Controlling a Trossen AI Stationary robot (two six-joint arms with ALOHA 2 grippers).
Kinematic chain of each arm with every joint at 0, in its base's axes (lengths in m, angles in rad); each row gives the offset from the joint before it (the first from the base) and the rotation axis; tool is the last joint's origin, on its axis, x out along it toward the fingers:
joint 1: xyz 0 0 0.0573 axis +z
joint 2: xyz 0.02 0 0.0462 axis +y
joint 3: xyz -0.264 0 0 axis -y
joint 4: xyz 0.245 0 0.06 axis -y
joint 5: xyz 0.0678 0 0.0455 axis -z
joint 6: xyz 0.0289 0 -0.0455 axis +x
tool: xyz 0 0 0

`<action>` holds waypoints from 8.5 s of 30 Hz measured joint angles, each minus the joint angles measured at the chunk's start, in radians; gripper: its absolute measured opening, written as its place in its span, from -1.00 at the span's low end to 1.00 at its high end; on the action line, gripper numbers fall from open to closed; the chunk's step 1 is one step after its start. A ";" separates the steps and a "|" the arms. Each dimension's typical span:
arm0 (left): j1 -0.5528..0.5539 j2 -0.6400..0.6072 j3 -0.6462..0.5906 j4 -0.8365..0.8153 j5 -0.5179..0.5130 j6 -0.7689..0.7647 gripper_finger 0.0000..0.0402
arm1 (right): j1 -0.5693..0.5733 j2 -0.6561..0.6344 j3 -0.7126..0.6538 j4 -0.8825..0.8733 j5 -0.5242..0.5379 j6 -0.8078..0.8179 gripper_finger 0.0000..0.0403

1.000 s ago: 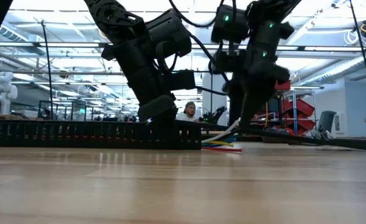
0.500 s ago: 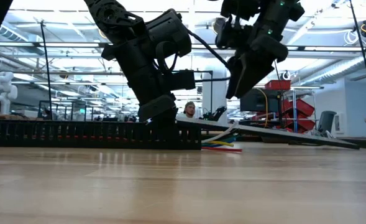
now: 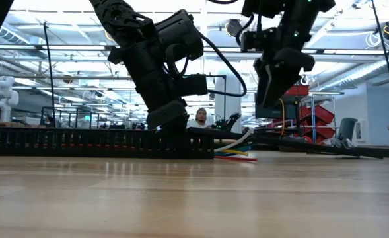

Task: Ziptie cables
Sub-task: Insert the cable duct cover

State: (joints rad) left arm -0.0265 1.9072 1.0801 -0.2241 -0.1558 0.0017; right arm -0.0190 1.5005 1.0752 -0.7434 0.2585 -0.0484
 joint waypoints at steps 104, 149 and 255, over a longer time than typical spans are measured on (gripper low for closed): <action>0.000 0.000 -0.001 -0.002 0.014 -0.048 0.24 | -0.133 -0.122 -0.415 0.642 -0.384 -0.120 -0.43; -0.061 0.001 -0.001 -0.022 -0.294 0.242 0.24 | -0.192 0.197 -0.230 0.513 -0.536 0.041 0.54; 0.019 0.000 0.000 -0.011 0.031 -0.042 0.24 | -0.122 0.140 -0.116 0.303 -0.334 -0.094 0.08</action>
State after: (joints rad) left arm -0.0078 1.9072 1.0798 -0.2356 -0.1243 -0.0402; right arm -0.1413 1.6406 0.9596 -0.4405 -0.0757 -0.1422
